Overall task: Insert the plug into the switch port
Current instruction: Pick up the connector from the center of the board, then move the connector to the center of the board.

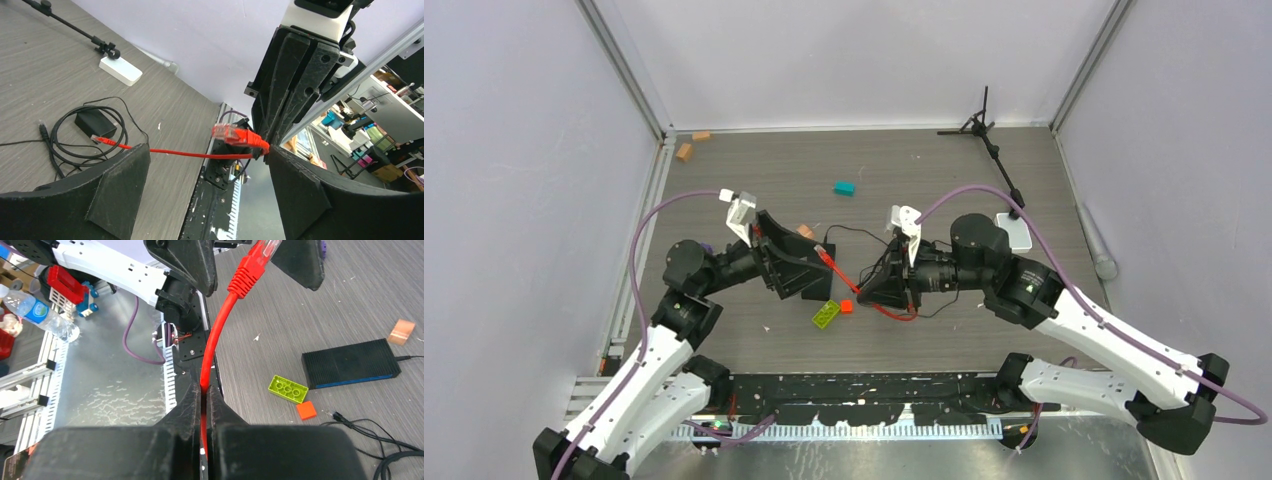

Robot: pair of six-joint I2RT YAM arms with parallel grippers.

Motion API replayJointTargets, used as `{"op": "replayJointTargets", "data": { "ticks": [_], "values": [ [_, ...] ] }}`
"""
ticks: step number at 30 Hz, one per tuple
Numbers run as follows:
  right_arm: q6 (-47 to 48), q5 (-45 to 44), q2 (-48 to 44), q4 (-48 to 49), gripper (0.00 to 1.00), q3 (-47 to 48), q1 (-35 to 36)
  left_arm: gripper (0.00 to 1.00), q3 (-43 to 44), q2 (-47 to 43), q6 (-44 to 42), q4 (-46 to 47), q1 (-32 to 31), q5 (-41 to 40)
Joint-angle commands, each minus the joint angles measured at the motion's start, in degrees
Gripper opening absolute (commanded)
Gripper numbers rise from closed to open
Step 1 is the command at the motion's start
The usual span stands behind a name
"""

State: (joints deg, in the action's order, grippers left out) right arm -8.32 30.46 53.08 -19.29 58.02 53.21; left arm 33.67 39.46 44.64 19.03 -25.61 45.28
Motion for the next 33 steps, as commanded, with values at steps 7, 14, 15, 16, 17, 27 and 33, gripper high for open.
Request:
{"op": "replayJointTargets", "data": {
  "ticks": [7, 14, 15, 16, 17, 27, 33],
  "values": [
    [-1.24, 3.52, 1.45, 4.91, 0.00, -0.02, 0.44, 0.72, 0.04, 2.53, 3.92, 11.03, -3.31, -0.50],
    [-0.40, 0.78, 1.28, 3.70, 0.00, -0.87, 0.44, 0.33, -0.01, 2.13, 3.85, 11.03, -3.93, -0.10],
    [-0.21, 0.10, 1.29, 3.27, 0.01, -0.89, 0.43, 0.24, -0.01, 2.05, 3.95, 10.67, -3.93, 0.03],
    [-0.13, -0.97, 1.31, 2.79, 0.01, -0.89, 0.48, 0.17, 0.10, 1.88, 3.82, 9.93, -3.93, 0.07],
    [-0.23, -2.98, 1.32, 2.42, 0.02, -1.00, 0.49, 0.10, 0.21, 1.66, 3.31, 9.00, -3.88, 0.07],
    [-12.36, -49.60, 6.05, -11.23, 0.73, 2.92, -5.62, 0.00, 0.65, -2.57, -7.79, -11.43, -3.93, -3.45],
    [-19.33, -46.66, 16.60, -15.37, 0.70, 2.93, -21.03, 0.00, -1.68, -4.92, -8.48, -14.53, -3.93, -4.33]
  ]
}}
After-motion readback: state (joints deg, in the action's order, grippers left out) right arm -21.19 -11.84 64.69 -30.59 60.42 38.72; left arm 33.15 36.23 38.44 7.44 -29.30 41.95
